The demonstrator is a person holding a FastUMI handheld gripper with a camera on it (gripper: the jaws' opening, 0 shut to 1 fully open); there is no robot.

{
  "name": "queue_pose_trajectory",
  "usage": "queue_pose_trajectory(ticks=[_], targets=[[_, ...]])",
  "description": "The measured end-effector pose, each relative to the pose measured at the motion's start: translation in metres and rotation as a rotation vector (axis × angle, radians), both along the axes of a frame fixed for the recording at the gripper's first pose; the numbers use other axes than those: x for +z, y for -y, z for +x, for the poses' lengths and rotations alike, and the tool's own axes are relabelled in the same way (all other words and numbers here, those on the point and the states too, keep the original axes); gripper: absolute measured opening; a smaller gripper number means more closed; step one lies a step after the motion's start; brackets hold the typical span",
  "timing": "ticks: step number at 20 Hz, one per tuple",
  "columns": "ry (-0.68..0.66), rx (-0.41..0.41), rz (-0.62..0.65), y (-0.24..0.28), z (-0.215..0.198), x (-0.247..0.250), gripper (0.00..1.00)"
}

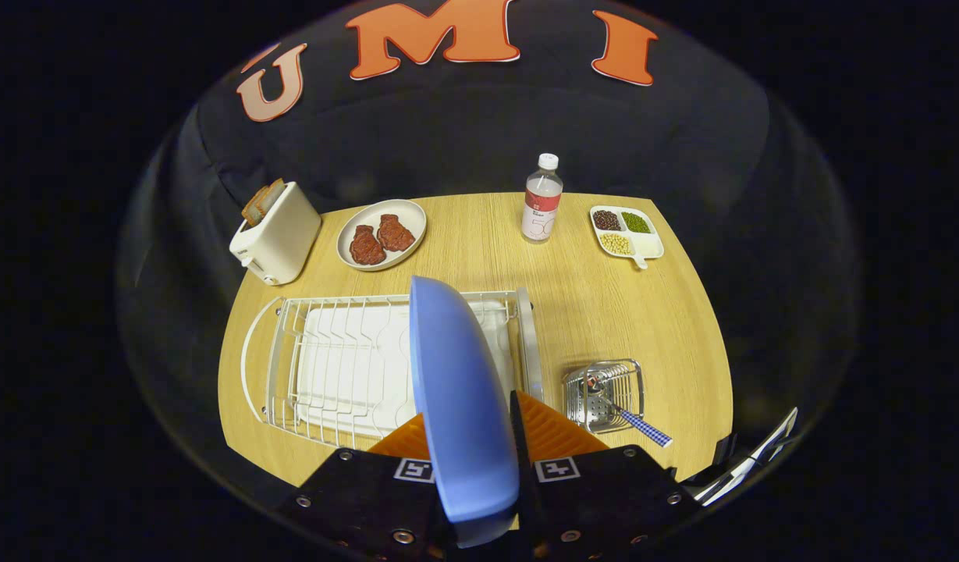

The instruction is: Take the plate from the dish rack, then take the spoon from the basket and place it into the plate.

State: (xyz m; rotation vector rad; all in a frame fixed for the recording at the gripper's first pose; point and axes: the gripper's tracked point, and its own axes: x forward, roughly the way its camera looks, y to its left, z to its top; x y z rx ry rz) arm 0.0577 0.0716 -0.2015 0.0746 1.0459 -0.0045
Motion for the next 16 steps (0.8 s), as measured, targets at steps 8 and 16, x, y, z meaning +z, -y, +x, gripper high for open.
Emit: queue_pose_trajectory(ticks=[8,16], targets=[[-0.081,0.036,0.198,0.004,-0.096,-0.028,0.31],[-0.179,0.029,0.376,-0.007,-0.164,-0.094,0.31]])
